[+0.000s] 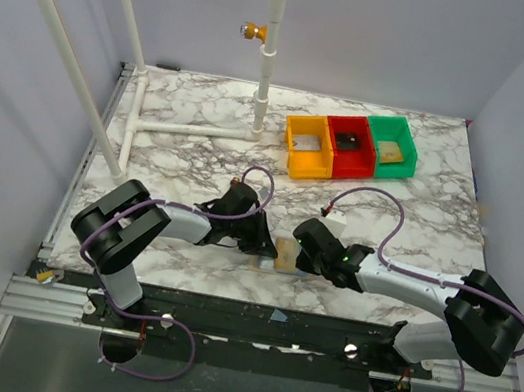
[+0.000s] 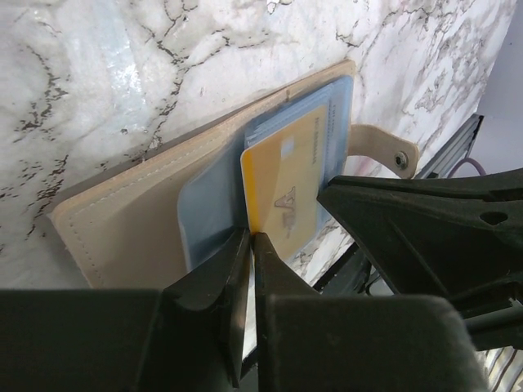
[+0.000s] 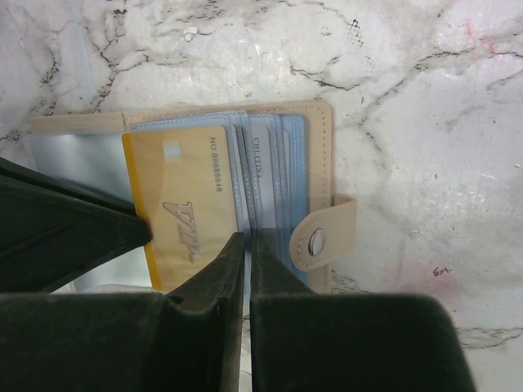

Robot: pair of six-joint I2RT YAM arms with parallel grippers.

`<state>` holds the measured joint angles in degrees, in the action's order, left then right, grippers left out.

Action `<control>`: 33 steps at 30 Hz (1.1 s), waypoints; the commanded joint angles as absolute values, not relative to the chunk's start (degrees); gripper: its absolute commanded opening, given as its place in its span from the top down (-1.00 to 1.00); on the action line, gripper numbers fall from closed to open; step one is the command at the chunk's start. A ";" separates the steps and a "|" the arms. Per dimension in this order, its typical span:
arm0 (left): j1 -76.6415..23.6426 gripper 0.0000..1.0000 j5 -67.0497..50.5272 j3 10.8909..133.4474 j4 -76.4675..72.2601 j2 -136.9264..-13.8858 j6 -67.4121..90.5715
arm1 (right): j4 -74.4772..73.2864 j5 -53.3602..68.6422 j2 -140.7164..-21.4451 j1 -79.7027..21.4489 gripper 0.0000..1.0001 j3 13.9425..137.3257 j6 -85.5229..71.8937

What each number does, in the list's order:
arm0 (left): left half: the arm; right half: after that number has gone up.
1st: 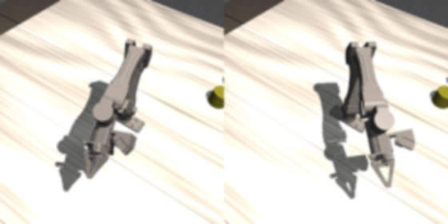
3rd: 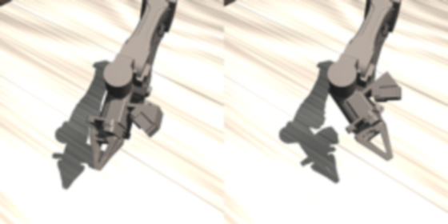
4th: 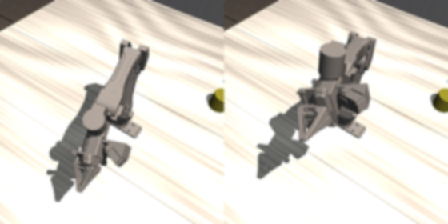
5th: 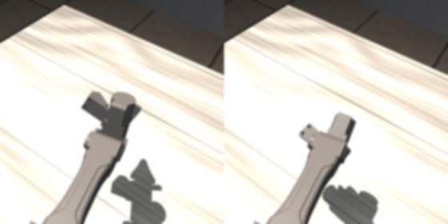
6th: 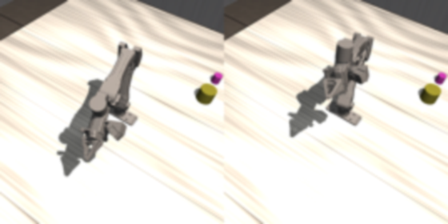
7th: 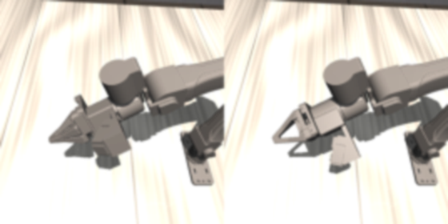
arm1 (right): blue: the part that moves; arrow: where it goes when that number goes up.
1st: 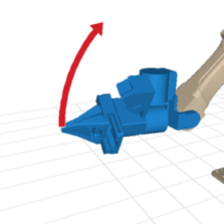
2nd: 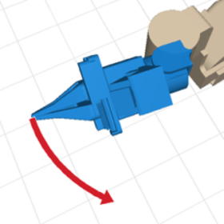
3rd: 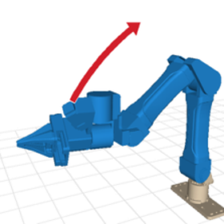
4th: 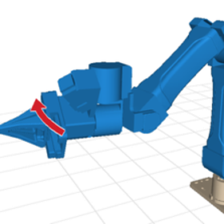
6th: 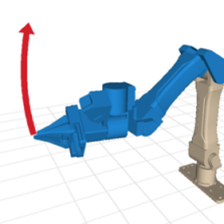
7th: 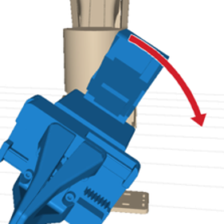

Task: Take the credit cards out of the card holder
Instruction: Remove the credit card from the card holder.

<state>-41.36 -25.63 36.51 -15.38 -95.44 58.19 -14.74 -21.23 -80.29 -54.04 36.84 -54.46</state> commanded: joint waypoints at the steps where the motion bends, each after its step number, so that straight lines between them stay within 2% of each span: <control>1: -41.58 0.92 -28.16 36.48 -19.36 -96.04 59.45 | -20.65 -22.33 -84.24 -54.07 0.87 33.98 -54.47; 3: -41.58 1.00 -28.59 36.39 -20.07 -95.93 59.75 | -20.65 -22.32 -84.20 -54.10 0.87 33.92 -54.43; 33: -38.68 1.00 -25.71 34.11 -13.77 -92.42 57.22 | -21.62 -23.34 -83.40 -54.10 0.88 33.25 -56.27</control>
<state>-39.31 -26.46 34.76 -15.05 -94.17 58.74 -14.94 -21.87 -80.18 -54.04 36.82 -56.01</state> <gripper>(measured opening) 0.009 0.061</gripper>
